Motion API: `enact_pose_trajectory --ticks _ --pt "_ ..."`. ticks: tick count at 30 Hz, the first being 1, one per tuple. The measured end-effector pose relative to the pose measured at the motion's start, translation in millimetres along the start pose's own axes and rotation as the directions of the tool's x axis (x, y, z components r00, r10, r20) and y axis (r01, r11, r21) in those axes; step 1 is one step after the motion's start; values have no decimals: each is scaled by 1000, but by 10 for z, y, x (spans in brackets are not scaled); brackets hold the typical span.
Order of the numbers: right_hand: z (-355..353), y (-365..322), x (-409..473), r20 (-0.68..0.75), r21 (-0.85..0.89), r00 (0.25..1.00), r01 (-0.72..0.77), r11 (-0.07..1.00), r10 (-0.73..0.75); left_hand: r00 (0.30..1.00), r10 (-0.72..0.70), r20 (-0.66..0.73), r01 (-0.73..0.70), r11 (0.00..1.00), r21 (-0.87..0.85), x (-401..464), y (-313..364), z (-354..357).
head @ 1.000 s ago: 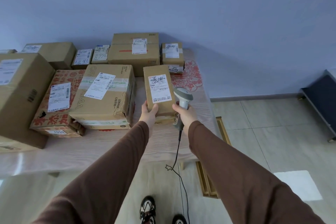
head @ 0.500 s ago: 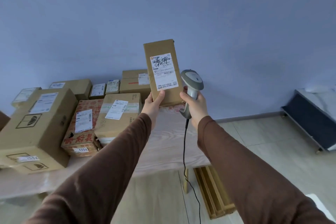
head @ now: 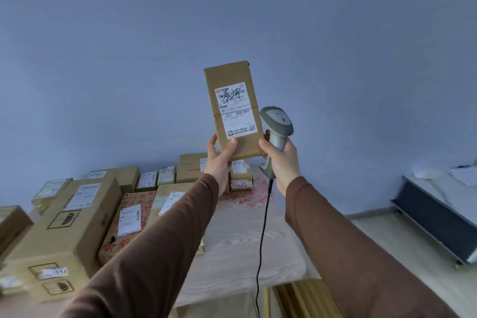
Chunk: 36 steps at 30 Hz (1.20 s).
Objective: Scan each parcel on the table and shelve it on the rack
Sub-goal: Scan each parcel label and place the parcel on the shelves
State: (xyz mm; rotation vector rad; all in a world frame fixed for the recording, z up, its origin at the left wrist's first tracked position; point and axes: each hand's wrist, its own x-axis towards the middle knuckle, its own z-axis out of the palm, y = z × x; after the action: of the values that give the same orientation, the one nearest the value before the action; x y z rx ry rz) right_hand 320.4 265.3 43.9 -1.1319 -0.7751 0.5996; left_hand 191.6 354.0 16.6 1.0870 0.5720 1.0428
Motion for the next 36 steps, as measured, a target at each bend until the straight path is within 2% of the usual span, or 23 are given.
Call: enact_pose_trajectory --ticks 4,8,15,25,36 --pt "-5 -197 -49 -17 -114 990 135 984 -138 998 55 9 -56 997 47 65 79 63" --pt "27 -396 -105 59 -164 975 223 961 -216 996 88 -5 -87 990 113 98 176 105" --pt "97 -595 -197 103 -173 973 220 960 -205 992 127 -16 -123 980 159 115 242 164" --pt "163 -725 -208 101 -217 960 276 936 -260 988 157 -9 -153 973 173 147 235 257" --pt "206 -776 -168 99 -231 961 274 933 -258 985 167 -33 -157 966 206 193 197 253"
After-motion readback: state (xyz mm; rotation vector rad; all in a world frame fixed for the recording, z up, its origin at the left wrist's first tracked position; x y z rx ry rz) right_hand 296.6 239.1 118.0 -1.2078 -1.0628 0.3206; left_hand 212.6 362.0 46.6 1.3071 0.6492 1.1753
